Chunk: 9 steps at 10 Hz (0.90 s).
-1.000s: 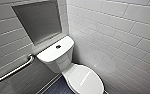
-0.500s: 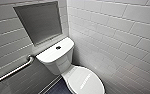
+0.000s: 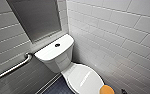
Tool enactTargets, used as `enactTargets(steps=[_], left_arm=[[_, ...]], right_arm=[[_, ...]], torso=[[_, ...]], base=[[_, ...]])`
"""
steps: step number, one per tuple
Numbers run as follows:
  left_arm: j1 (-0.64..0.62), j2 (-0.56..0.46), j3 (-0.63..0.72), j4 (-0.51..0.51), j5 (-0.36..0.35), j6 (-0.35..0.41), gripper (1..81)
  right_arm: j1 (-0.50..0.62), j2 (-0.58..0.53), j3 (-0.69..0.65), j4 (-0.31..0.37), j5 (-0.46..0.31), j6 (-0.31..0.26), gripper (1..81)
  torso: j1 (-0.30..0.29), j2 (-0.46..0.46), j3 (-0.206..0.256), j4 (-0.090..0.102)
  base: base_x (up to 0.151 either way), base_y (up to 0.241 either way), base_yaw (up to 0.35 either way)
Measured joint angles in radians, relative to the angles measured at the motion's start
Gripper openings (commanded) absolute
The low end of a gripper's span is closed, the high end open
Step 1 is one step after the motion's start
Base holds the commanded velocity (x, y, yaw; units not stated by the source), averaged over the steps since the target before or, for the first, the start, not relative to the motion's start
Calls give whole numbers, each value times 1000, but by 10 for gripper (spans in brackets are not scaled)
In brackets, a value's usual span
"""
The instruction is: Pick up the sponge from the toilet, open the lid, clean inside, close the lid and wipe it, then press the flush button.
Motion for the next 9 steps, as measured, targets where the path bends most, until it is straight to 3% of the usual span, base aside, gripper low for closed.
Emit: enactTargets(steps=[3, 5, 9], left_arm=[[-2, 34, -44, 4, 11, 0, 811], [-2, 61, -72, 6, 25, -1, 811], [1, 73, -107, 6, 29, -3, 811]], right_arm=[[176, 121, -87, -2, -135, 53, 10], [232, 242, -220, -5, -223, 74, 10], [310, 431, -492, -8, -321, 108, 10]], torso=[[0, 0, -1, 0], [0, 0, -1, 0], [1, 0, -2, 0]], base=[[0, 0, 0], [0, 0, 0], [0, 0, 0]])
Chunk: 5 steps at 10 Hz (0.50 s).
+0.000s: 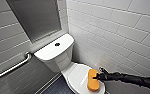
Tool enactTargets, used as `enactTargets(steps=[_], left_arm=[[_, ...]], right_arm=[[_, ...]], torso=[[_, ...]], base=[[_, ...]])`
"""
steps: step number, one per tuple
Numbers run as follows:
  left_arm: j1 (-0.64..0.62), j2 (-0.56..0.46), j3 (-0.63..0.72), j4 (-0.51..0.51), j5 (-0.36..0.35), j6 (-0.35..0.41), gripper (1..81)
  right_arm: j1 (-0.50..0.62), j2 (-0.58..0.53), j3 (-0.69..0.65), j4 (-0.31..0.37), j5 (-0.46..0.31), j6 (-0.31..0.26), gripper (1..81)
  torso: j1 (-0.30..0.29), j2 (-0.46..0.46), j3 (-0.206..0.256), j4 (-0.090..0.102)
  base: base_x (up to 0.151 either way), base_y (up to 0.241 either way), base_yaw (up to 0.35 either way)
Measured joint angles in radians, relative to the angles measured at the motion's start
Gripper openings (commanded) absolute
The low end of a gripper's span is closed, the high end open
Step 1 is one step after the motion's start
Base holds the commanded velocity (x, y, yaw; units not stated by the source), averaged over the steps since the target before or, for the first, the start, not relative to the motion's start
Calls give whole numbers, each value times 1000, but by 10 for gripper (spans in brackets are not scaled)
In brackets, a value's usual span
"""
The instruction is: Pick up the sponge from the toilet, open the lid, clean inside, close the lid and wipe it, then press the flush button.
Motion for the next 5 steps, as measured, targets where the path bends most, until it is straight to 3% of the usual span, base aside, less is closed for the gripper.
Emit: enactTargets(steps=[5], left_arm=[[16, 18, -34, 0, 0, -1, 811]], right_arm=[[48, 168, -267, -3, -27, 48, 10]], torso=[[1, 0, 0, 0]], base=[[0, 0, 0]])
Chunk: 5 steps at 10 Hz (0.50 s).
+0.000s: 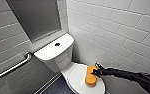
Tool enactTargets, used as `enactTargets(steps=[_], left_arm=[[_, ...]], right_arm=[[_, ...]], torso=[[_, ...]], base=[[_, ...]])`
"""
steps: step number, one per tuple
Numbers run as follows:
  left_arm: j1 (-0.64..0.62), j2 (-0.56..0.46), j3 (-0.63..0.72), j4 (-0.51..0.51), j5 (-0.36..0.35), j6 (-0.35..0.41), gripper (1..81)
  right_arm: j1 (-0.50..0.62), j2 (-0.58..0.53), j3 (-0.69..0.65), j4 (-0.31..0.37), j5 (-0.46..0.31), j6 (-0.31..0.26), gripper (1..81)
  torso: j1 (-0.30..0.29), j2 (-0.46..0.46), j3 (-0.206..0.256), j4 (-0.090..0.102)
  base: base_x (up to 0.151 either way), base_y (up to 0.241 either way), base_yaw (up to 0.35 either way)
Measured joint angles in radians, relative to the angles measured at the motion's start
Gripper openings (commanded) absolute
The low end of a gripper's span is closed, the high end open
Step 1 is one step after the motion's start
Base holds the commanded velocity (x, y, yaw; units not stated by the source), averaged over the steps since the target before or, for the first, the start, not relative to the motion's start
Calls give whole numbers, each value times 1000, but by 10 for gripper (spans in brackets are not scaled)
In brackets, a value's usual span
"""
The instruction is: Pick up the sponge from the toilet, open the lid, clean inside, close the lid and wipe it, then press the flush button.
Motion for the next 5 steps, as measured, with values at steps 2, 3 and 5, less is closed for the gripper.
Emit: enactTargets(steps=[2, 3, 5], left_arm=[[5, 3, -6, 0, -1, 0, 811], [14, 3, -10, 0, -1, -1, 811], [21, 3, -11, 0, -1, -3, 811]], right_arm=[[-4, 47, -73, -1, 30, 1, 10], [-19, 61, -94, -1, 76, 1, 10], [-104, 84, -149, -3, 144, 2, 10]], torso=[[0, 0, 0, 0], [0, 0, 0, 0], [0, 0, 0, 0]], base=[[0, 0, 0], [0, 0, 0], [0, 0, 0]])
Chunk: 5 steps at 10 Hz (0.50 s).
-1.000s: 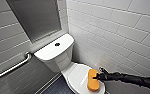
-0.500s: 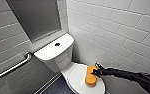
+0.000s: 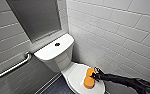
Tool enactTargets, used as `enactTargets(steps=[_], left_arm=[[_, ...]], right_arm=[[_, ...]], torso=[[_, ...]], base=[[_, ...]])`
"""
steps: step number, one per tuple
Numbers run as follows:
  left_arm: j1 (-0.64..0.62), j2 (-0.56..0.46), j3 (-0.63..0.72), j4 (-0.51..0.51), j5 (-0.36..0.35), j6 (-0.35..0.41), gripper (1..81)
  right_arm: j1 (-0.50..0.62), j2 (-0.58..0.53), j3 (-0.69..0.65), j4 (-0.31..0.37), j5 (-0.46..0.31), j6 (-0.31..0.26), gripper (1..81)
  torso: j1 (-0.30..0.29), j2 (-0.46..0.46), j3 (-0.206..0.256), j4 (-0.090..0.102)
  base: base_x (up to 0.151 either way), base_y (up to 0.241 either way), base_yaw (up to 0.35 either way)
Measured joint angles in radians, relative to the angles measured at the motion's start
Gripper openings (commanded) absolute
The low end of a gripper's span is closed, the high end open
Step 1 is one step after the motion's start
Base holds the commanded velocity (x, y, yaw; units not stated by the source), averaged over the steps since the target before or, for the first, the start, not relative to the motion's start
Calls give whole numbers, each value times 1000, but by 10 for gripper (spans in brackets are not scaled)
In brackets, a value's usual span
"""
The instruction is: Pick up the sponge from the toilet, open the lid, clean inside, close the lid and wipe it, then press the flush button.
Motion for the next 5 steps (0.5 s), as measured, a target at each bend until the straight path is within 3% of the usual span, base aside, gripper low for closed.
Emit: enactTargets(steps=[4, 5], left_arm=[[1, -17, 7, 0, 0, -1, 811], [0, -13, 7, 0, -3, -1, 811]], right_arm=[[-60, -14, 6, 0, 138, 7, 10], [-64, -34, 30, 0, 141, 7, 10]], torso=[[0, 0, 0, 0], [0, 0, 0, 0]], base=[[0, 0, 0], [0, 0, 0]])
